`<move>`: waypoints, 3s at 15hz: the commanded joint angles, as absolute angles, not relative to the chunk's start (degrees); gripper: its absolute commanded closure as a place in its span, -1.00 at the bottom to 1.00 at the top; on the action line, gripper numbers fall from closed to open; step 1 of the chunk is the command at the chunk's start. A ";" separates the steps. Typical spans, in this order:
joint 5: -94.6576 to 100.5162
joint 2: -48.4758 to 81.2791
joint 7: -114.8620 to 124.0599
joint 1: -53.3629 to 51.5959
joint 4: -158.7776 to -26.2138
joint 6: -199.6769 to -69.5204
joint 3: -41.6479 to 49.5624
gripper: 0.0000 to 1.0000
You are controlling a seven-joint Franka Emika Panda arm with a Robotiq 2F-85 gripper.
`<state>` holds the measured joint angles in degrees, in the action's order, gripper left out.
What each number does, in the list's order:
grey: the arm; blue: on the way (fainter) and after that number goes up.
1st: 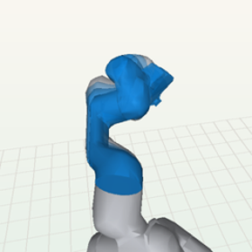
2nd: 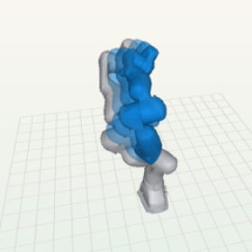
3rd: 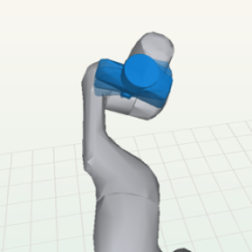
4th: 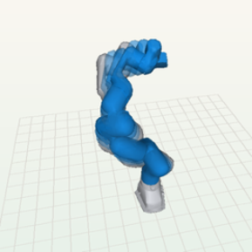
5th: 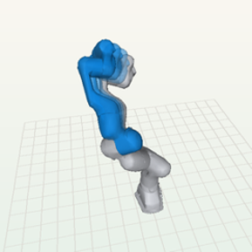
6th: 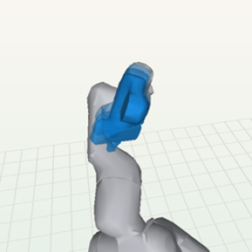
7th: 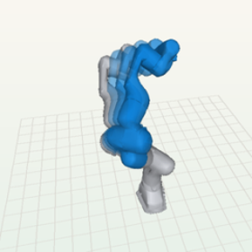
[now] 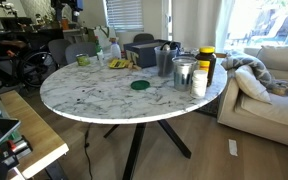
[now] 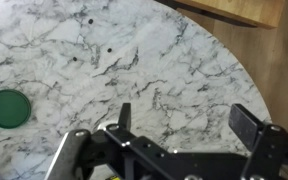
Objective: Pick up the rightmost block and put it in the silver cup
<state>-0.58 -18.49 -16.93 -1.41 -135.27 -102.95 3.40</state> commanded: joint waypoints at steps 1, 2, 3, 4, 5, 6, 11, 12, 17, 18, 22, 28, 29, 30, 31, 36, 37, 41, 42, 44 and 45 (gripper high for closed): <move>1.22 -15.84 -19.55 -1.03 -133.46 -108.72 3.75 -1.00; 0.78 -13.82 -22.55 -1.19 -131.62 -109.76 4.46 -1.00; 0.25 -12.80 -25.36 -1.39 -130.69 -110.01 4.94 -1.00; 1.13 -10.94 -27.69 -1.22 -129.08 -109.51 5.14 -1.00; 1.88 -9.36 -29.34 -0.99 -127.71 -108.61 5.21 -1.00; 4.01 -6.90 -31.08 -0.71 -125.81 -106.63 5.04 -1.00; 4.90 -4.50 -36.25 0.38 -124.63 -105.25 4.28 -1.00; 5.10 -2.98 -37.85 0.60 -123.49 -104.33 4.18 -1.00; 3.90 -2.61 -36.37 1.08 -124.00 -113.26 4.26 -1.00; 4.51 -2.34 -37.09 1.04 -124.75 -117.92 4.15 -1.00; 8.87 -2.30 -36.10 1.75 -131.05 -137.22 4.61 -1.00; 0.54 -3.99 -39.52 5.40 -144.16 -151.57 7.65 -1.00; -2.02 -4.00 -40.06 5.76 -145.02 -151.64 8.10 -1.00; 1.75 -1.90 -37.80 5.16 -141.55 -150.09 7.17 -1.00; 0.33 -2.14 -38.55 5.59 -142.66 -150.48 7.66 -1.00; -6.78 -1.95 -49.96 5.93 -143.83 -154.73 9.32 -1.00; -10.06 -2.66 -54.03 5.37 -143.91 -152.98 9.10 -1.00; -15.97 -2.81 -71.11 6.75 -139.98 -142.21 10.85 -1.00; -17.52 -1.75 -75.04 7.74 -138.85 -140.62 12.09 -1.00; -20.68 1.43 -81.09 10.48 -137.00 -139.92 14.99 -1.00; -17.45 -1.88 -74.65 8.86 -139.24 -141.59 12.47 -1.00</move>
<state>-17.61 -1.77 -74.95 8.31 -139.24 -141.68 13.16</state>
